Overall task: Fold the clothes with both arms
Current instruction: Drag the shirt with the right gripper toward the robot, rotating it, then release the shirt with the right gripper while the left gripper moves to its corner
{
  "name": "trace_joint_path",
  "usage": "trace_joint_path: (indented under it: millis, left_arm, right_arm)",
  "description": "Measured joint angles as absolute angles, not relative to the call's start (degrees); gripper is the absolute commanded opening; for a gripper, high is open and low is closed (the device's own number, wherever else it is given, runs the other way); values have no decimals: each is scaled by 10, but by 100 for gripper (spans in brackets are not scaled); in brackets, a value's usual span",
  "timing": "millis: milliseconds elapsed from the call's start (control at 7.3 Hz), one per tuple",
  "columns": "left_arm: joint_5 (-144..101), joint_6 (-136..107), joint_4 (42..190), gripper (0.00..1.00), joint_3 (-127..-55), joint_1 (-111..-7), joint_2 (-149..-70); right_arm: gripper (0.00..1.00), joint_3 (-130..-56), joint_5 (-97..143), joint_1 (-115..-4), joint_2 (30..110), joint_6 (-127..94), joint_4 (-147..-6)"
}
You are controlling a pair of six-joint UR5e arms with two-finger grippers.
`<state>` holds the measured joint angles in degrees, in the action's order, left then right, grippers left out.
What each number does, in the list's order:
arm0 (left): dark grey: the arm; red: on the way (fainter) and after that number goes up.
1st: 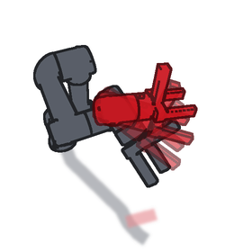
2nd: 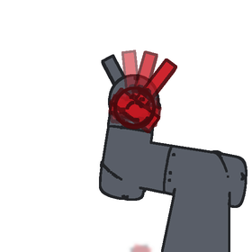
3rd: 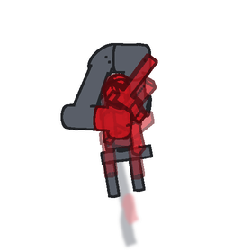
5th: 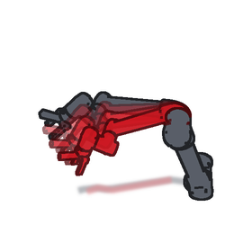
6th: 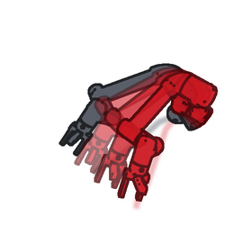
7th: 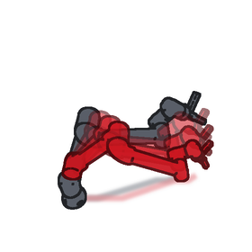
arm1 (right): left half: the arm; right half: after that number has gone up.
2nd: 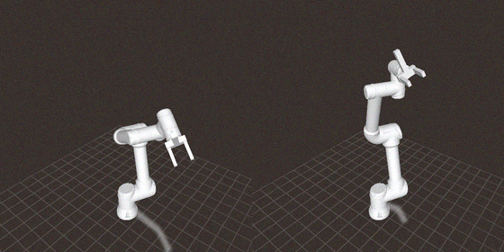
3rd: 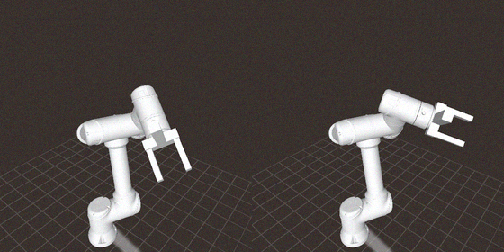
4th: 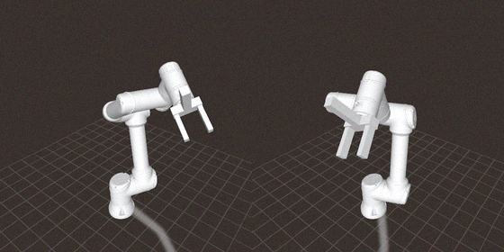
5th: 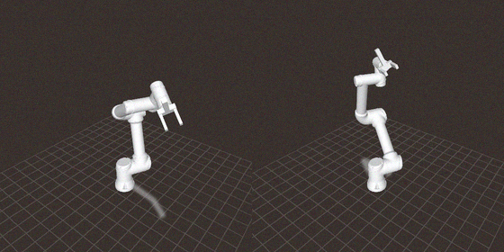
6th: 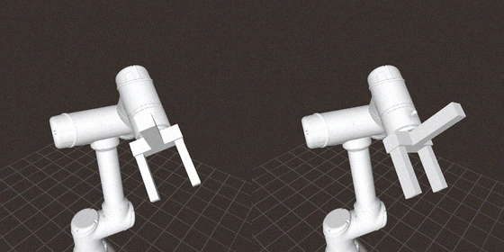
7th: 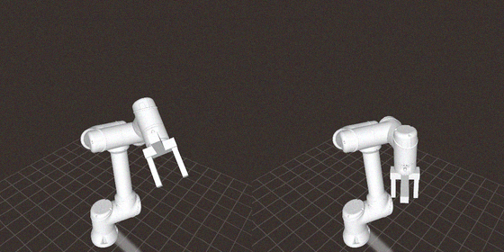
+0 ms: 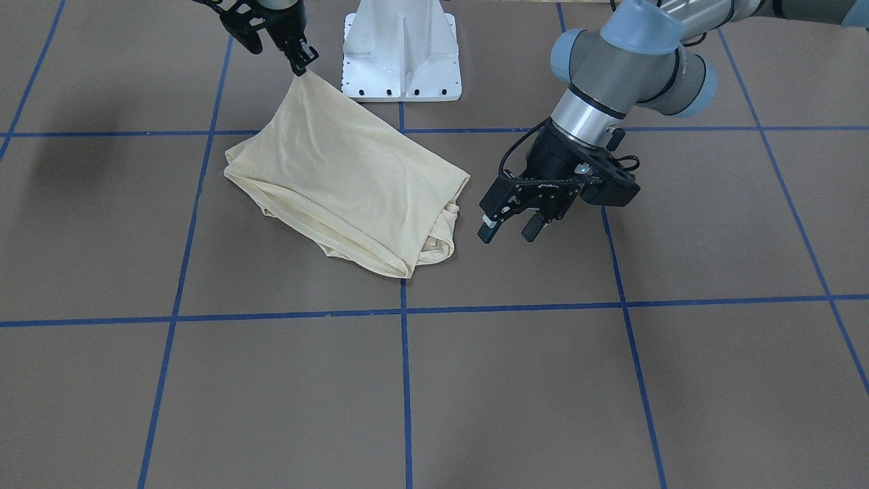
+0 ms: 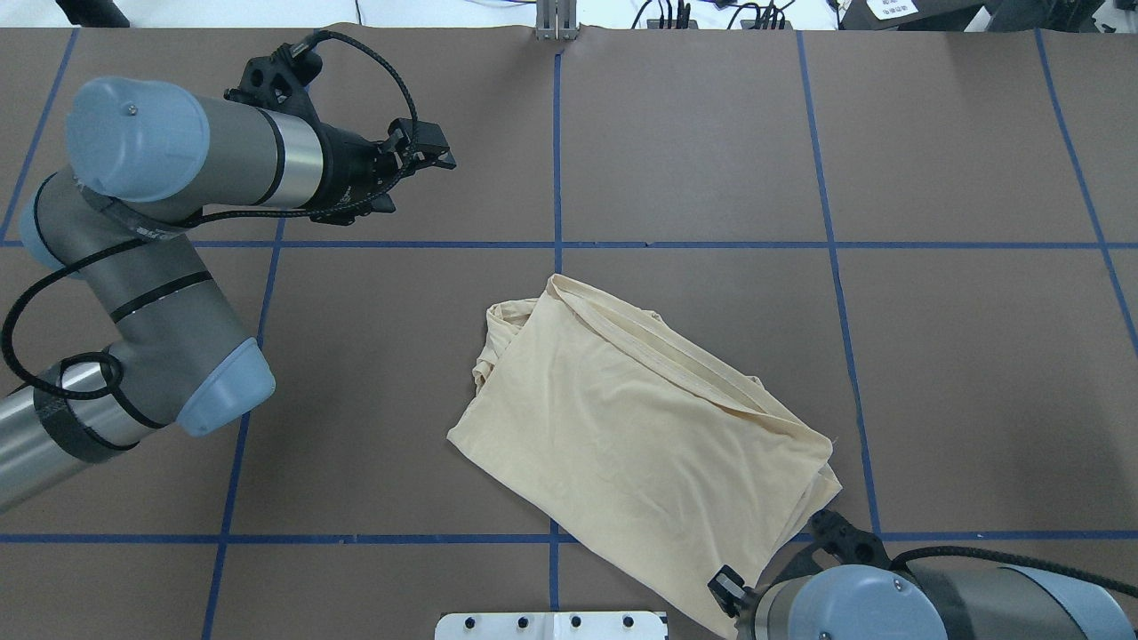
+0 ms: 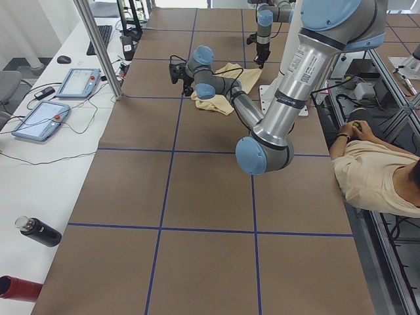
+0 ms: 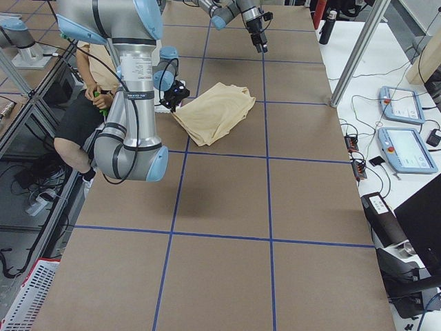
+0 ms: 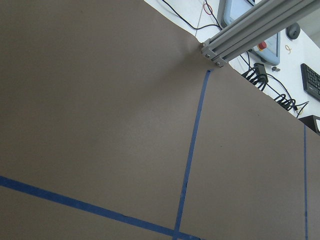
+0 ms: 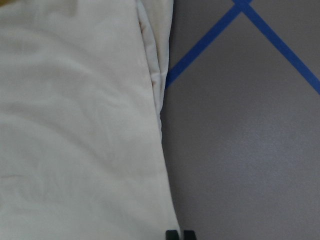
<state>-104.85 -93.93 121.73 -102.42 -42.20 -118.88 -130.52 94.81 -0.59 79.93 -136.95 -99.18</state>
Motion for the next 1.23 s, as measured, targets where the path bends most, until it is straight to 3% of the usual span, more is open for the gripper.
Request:
trace_joint_path:
  millis: [411,685,959,1233]
  left_arm:
    - [-1048,-956,1152,99,-1102,-372,-1148]
    - [-1022,-983,1147,96,-1110,-311,-1115]
    - [-959,-1007,1144,90,-1106,-222,-1097]
    - [-929,-1012,1141,81,-1080,-167,-1097]
  right_arm:
    - [100,-1335,929,-24,802,-1408,-992]
    - [100,-1342,961,-136,774,-1352,-990]
    - [100,-1275,1054,-288,710,-1231,-987]
    - [100,-1196,1098,-368,663,-1149,-973]
